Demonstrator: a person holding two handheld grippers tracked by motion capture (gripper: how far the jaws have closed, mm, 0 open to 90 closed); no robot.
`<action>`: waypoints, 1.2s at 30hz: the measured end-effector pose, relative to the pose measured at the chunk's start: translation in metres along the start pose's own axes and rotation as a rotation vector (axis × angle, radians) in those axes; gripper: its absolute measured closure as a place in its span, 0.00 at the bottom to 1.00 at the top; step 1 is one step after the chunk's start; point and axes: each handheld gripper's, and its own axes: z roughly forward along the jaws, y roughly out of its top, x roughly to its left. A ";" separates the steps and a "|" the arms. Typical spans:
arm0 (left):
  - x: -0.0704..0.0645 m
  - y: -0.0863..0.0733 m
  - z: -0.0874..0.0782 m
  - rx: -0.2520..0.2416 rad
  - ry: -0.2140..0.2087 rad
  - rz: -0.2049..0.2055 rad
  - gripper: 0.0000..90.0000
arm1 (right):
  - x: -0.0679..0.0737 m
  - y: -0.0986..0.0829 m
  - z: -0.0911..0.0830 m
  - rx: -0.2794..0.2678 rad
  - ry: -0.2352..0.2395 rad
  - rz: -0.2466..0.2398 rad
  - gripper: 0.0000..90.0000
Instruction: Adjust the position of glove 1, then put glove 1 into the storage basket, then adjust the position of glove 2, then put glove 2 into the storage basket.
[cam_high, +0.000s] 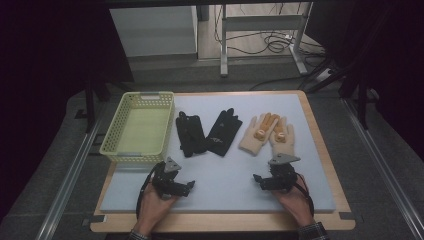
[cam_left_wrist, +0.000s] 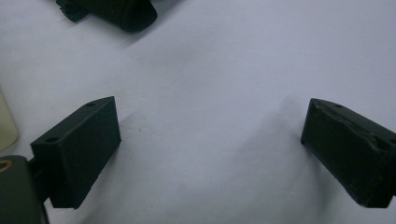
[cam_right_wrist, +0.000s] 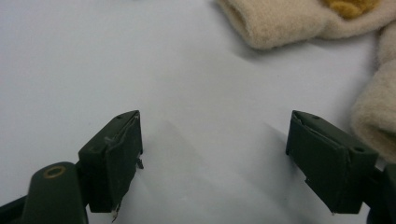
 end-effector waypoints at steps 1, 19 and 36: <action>0.000 0.000 0.000 0.000 0.001 0.001 0.05 | 0.000 0.000 0.000 0.000 0.002 -0.001 0.19; 0.011 -0.005 -0.008 0.006 0.029 0.016 0.04 | 0.001 0.001 0.001 0.010 0.006 -0.003 0.17; 0.020 -0.010 -0.009 0.006 0.003 -0.008 0.02 | 0.004 0.007 0.002 0.005 0.027 0.015 0.19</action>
